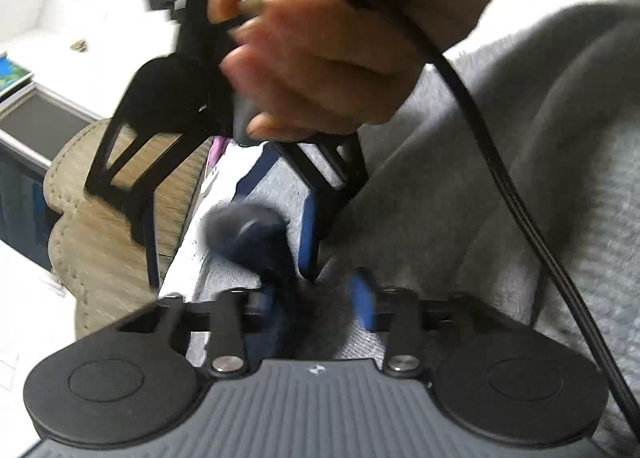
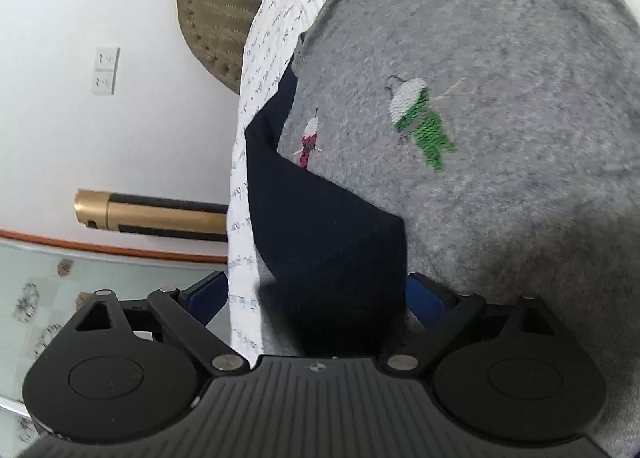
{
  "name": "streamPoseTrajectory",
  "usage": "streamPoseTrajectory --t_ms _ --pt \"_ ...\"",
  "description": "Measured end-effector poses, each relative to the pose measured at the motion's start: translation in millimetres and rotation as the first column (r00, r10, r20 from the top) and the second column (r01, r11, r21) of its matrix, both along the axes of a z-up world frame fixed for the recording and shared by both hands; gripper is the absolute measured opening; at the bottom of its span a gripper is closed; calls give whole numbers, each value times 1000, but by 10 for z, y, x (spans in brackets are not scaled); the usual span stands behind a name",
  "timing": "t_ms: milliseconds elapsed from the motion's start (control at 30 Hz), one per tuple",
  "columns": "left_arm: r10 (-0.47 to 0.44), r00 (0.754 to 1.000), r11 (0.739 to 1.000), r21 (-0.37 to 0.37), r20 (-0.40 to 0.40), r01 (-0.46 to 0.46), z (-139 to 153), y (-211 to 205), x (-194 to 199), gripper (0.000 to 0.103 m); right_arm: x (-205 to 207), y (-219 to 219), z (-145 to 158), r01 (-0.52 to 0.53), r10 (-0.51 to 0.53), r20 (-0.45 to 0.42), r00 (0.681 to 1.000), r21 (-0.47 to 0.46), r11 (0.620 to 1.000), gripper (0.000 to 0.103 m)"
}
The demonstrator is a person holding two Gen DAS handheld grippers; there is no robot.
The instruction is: Fold small clothes
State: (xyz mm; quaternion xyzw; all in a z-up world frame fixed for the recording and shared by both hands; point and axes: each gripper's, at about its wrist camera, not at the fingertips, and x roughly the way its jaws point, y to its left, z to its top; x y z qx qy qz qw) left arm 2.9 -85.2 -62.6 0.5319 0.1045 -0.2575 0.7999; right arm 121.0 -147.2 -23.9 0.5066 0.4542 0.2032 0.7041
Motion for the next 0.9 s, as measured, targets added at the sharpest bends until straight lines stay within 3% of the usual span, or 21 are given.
streamPoseTrajectory --t_ms 33,100,200,333,467,567,600,700,733,800,900 --pt "-2 1000 1000 -11 16 2 4 15 -1 54 -21 -21 -9 7 -7 -1 1000 16 1000 95" --pt "13 1000 999 -36 8 -13 23 31 55 58 -79 -71 -17 18 -18 6 1000 39 999 95" --pt "75 991 984 -154 -111 -92 151 131 230 69 -160 -112 2 25 -25 20 999 22 999 92" --pt "179 950 914 -314 -256 -257 313 449 401 75 -226 -101 11 17 -16 28 999 -27 999 81" --pt "257 896 811 -422 -363 -404 422 831 534 78 -271 -2 -2 -3 8 40 999 -123 992 71" --pt "310 869 736 -482 -385 -476 509 984 613 81 -296 118 2 -12 27 70 997 -203 979 38" --pt "330 861 711 -497 -387 -497 544 996 649 85 -283 160 -5 -28 44 68 997 -219 975 21" --pt "366 842 647 -543 -396 -536 665 1070 764 86 -207 235 56 -40 65 94 993 -247 968 18" --pt "364 840 627 -561 -402 -540 651 1176 646 86 -146 243 145 -33 68 128 989 -254 967 18" --pt "362 832 578 -599 -421 -554 692 1247 809 86 40 225 397 -14 62 185 981 -254 967 18" --pt "307 841 560 -629 -446 -539 723 1238 993 86 335 111 946 28 45 303 952 -234 972 18"
